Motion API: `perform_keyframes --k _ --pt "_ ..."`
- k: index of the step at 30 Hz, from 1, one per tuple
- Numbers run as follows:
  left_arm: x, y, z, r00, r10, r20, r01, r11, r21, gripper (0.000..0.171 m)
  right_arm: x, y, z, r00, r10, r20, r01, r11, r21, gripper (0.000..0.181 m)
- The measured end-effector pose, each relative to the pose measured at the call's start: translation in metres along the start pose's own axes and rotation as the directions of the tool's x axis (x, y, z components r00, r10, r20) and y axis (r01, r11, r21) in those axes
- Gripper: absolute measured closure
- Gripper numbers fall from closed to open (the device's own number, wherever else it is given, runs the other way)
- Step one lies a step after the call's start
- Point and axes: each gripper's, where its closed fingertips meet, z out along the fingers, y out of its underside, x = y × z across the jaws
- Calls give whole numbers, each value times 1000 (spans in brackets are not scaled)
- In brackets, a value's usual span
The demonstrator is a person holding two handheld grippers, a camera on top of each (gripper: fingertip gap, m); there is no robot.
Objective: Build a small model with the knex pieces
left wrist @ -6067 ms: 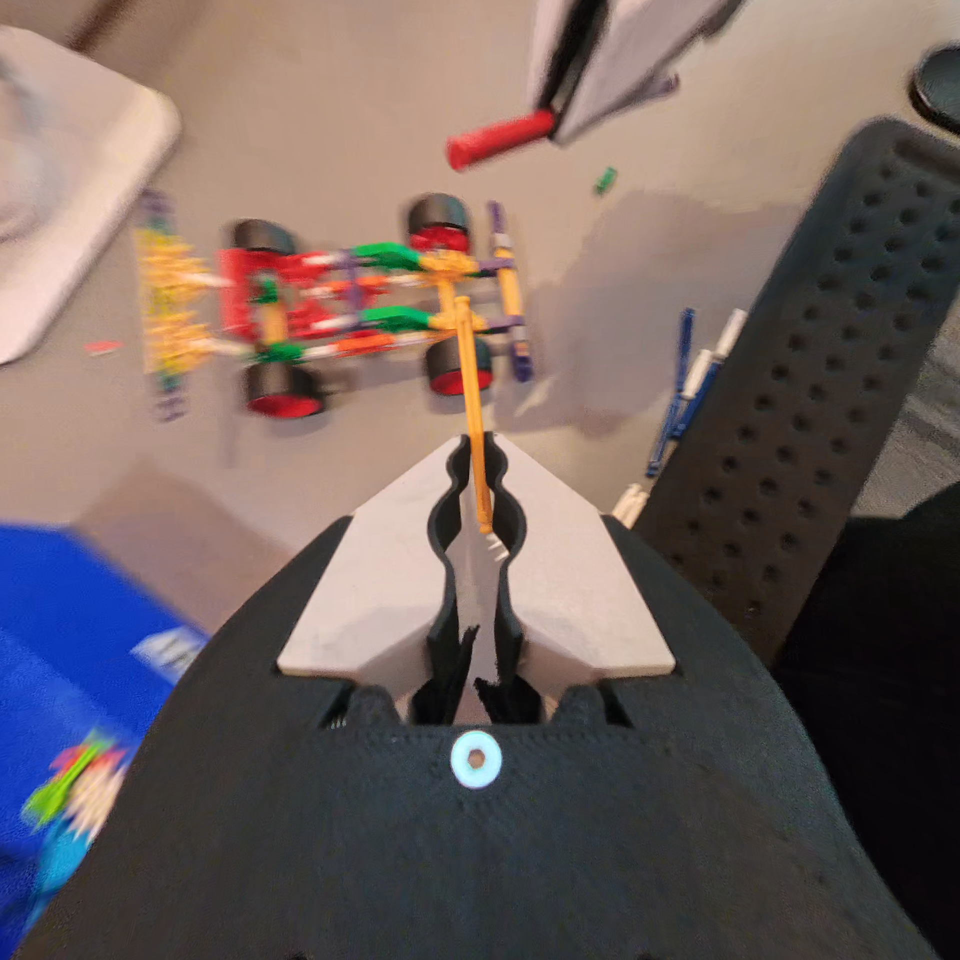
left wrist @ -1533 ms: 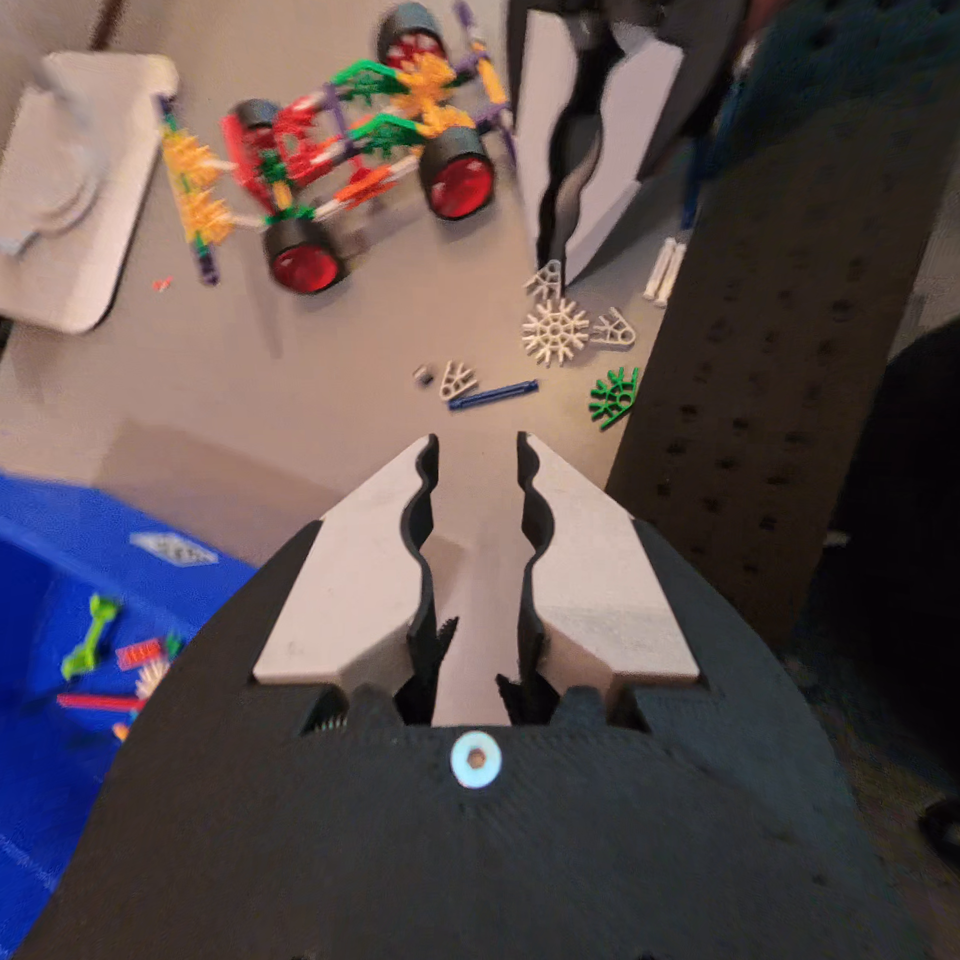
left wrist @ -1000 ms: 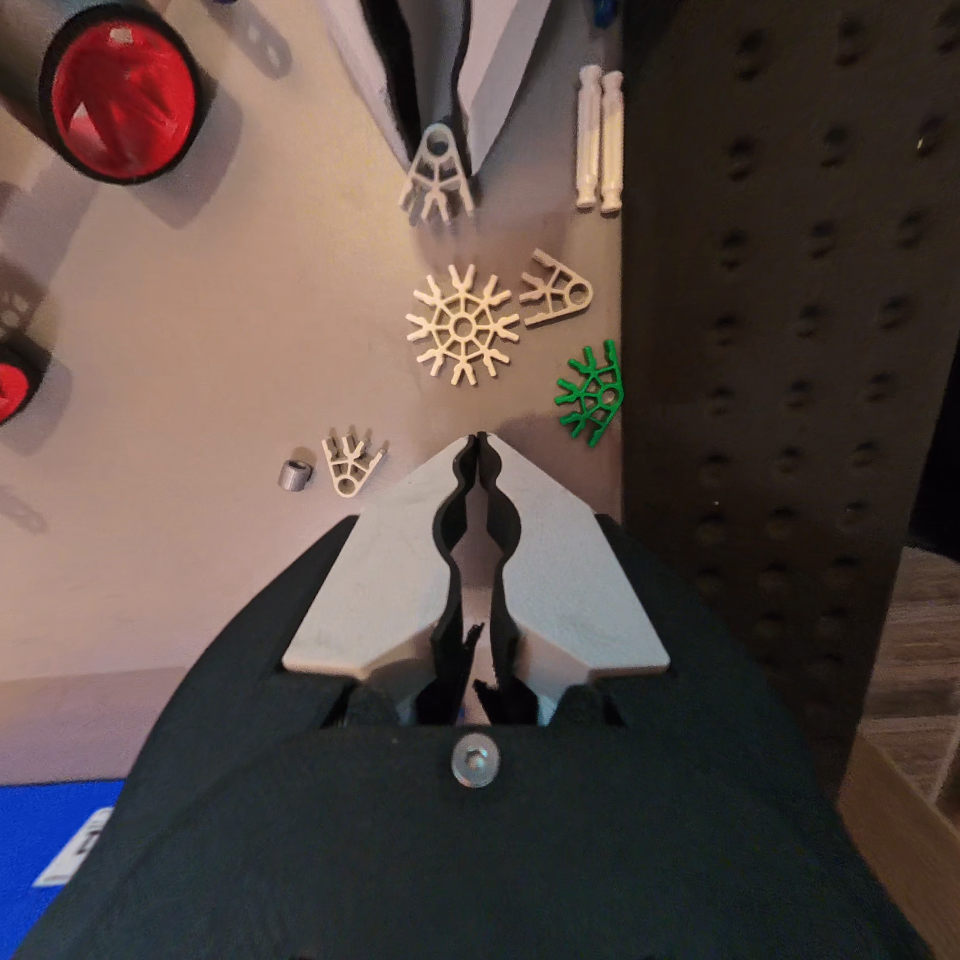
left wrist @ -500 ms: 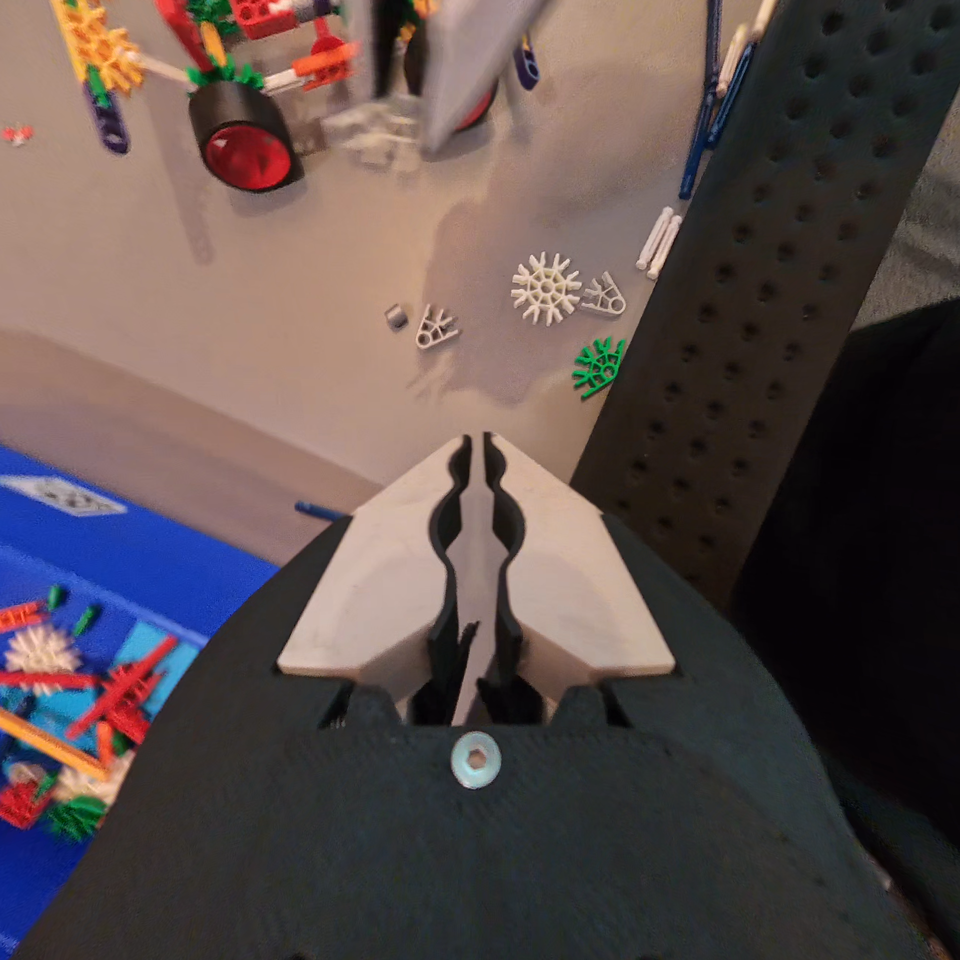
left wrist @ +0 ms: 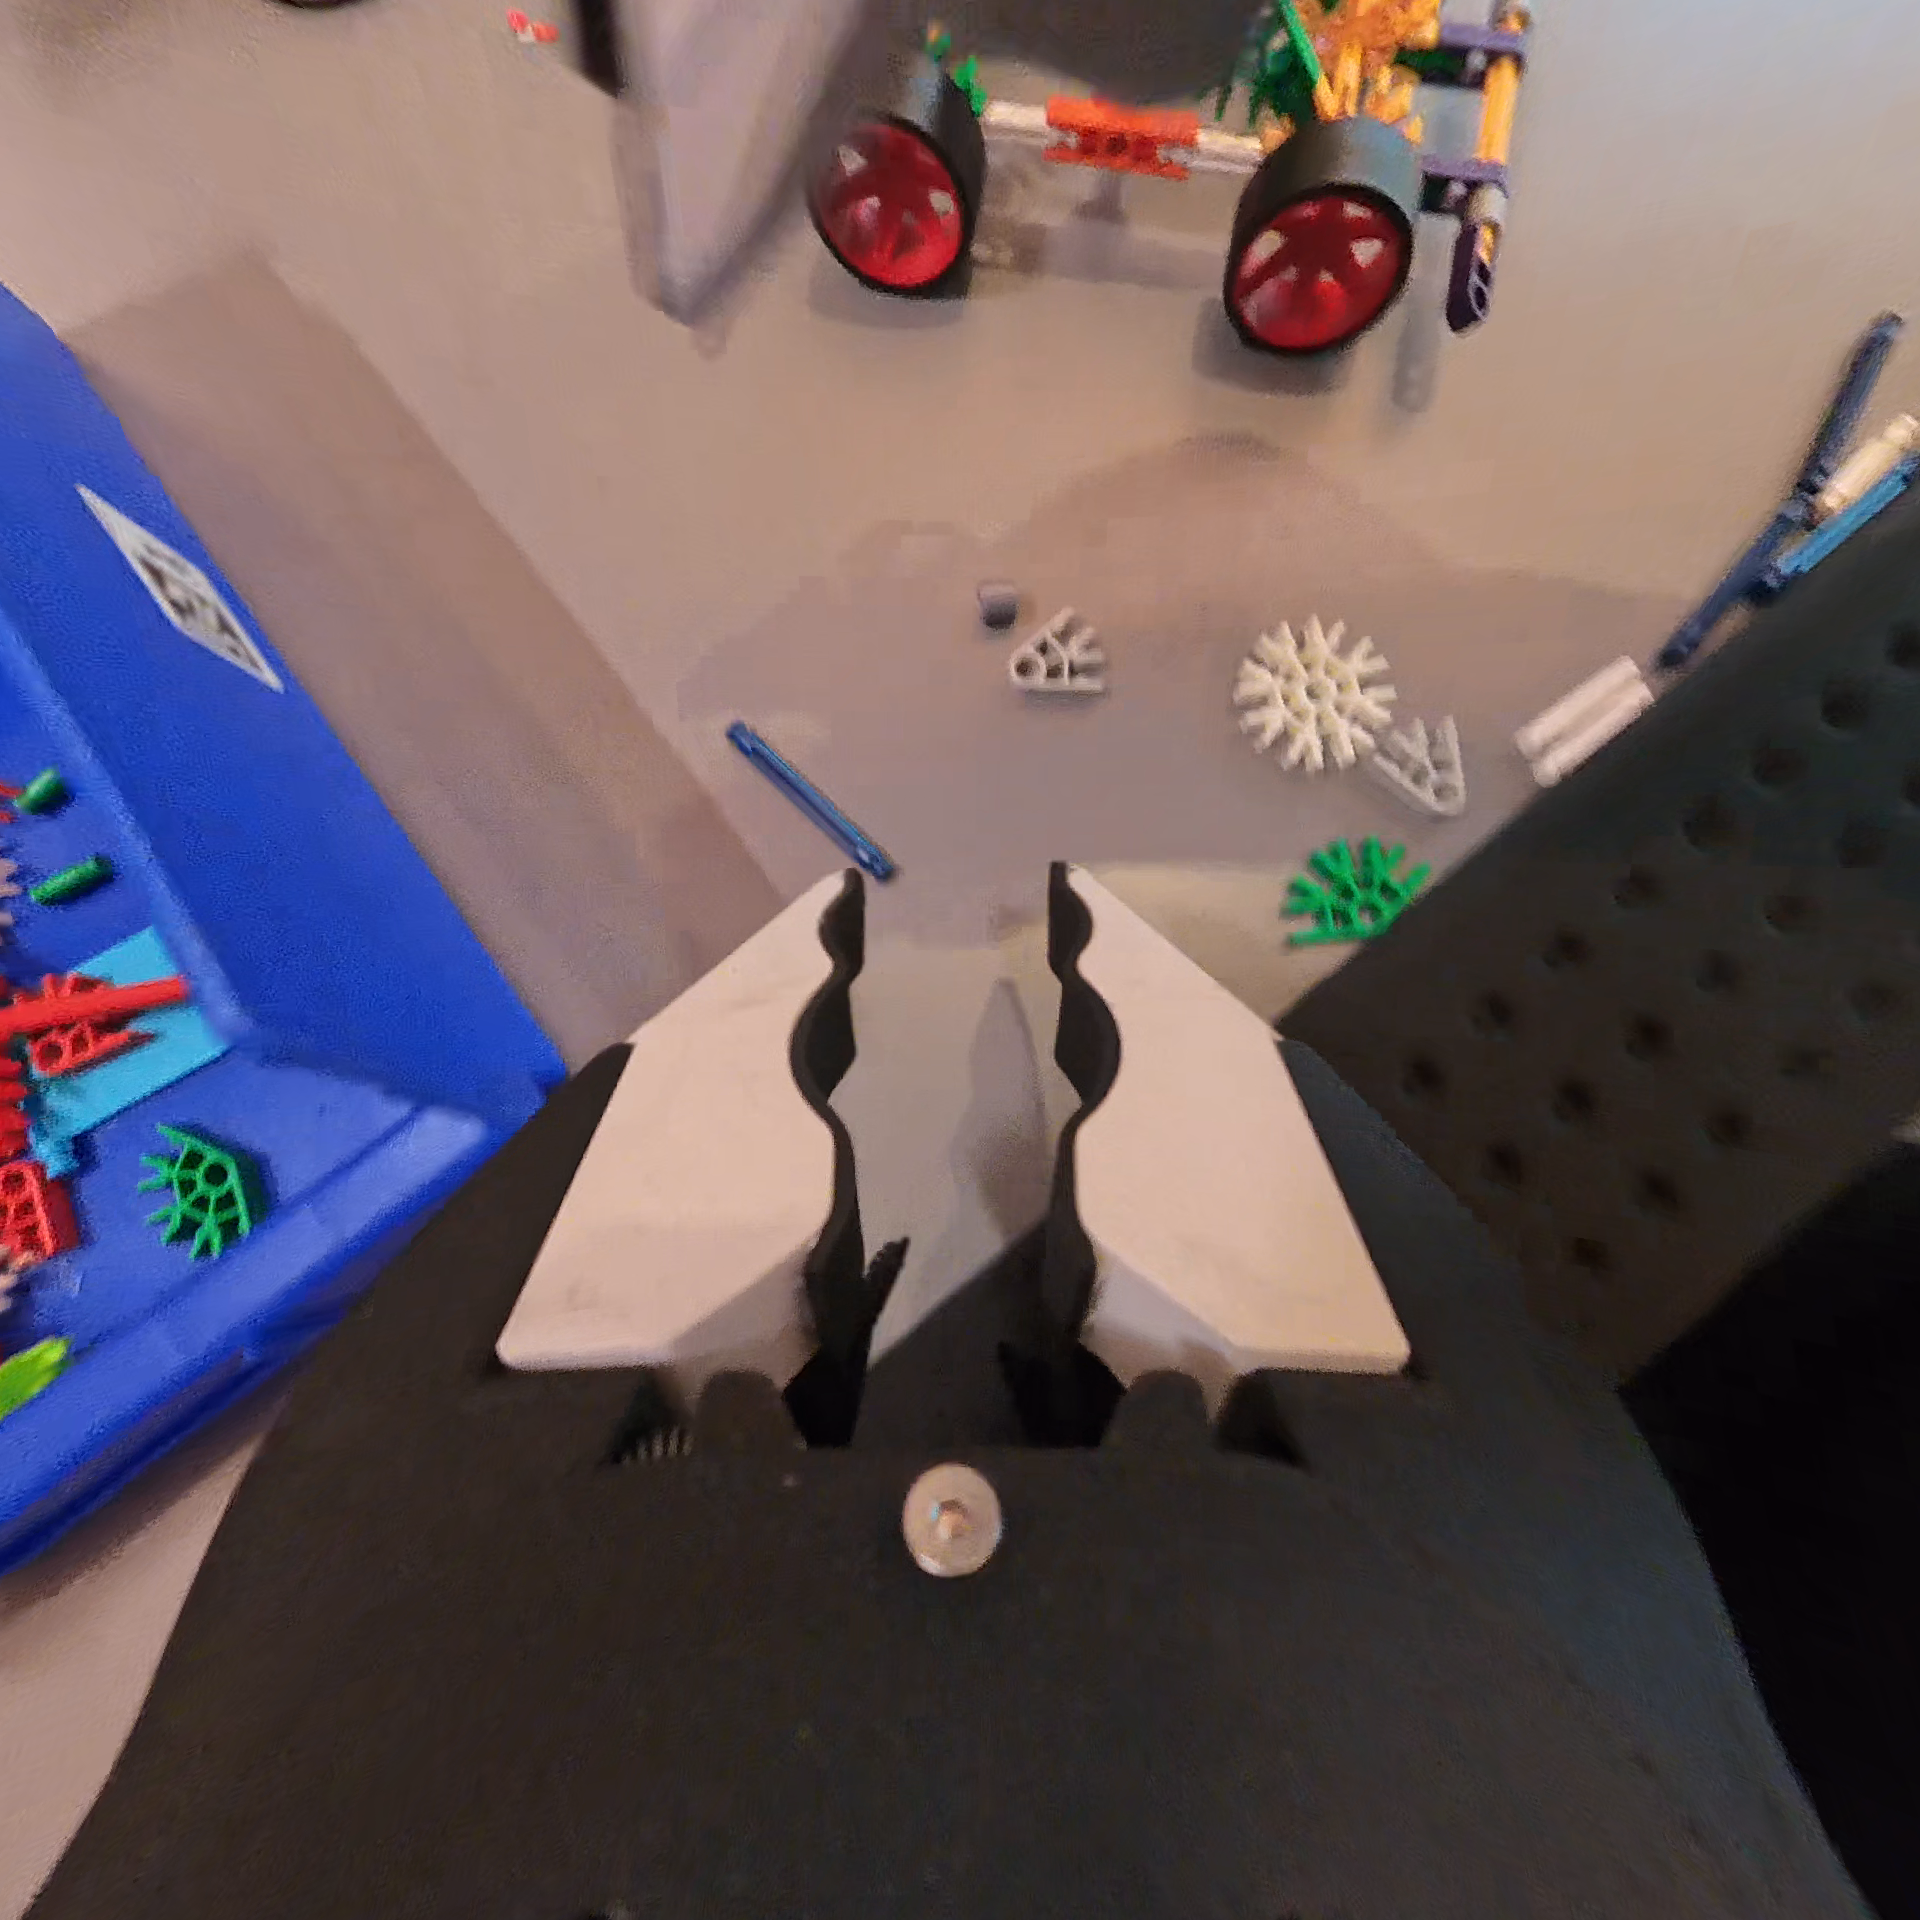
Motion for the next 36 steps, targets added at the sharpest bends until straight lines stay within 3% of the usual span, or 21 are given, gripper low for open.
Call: perform_keyframes --k 3,6,8,14,17,20,23,27,30,31,33,34,36 --pt "-10 -10 30 998 -49 44 49 999 -10 131 -3 53 6 994 100 -34 -102 993 -62 158" --pt "-16 -9 52 995 -86 56 89 995 -54 128 -2 81 21 987 137 -83 -145 985 -97 158" --pt "-19 -4 61 995 -66 77 73 994 -87 133 -4 91 32 986 148 -83 -158 978 -133 161" --pt "-20 -1 64 994 -84 72 90 993 -78 169 -4 104 42 987 132 -87 -146 973 -177 175" --pt "-20 -1 64 994 -76 74 81 994 -67 169 -5 104 42 991 108 -73 -120 975 -185 175" --pt "-18 -10 56 994 -73 82 74 997 -19 169 -7 88 31 990 133 -51 -138 983 -123 175" --pt "-26 -38 17 989 -83 121 72 993 91 169 -5 43 6 992 124 -34 -124 992 6 175" --pt "-82 -71 -62 954 -131 268 70 971 227 169 -3 -45 8 1000 2 -23 1 991 132 175" --pt "-135 -58 -83 921 -164 354 108 979 173 169 -10 -101 40 998 -47 38 39 982 183 175" --pt "-149 -45 -79 918 -183 352 144 981 133 168 -11 -108 53 997 -45 67 33 986 163 168" --pt "-175 -21 -77 886 -232 403 200 972 120 145 -8 -108 67 997 -50 59 42 992 117 160" --pt "-177 -12 -77 883 -254 395 226 967 116 140 -7 -105 64 997 -55 45 49 992 117 160" --pt "-163 -22 -91 893 -245 377 179 963 201 144 -7 -90 45 998 -47 32 43 990 133 161"
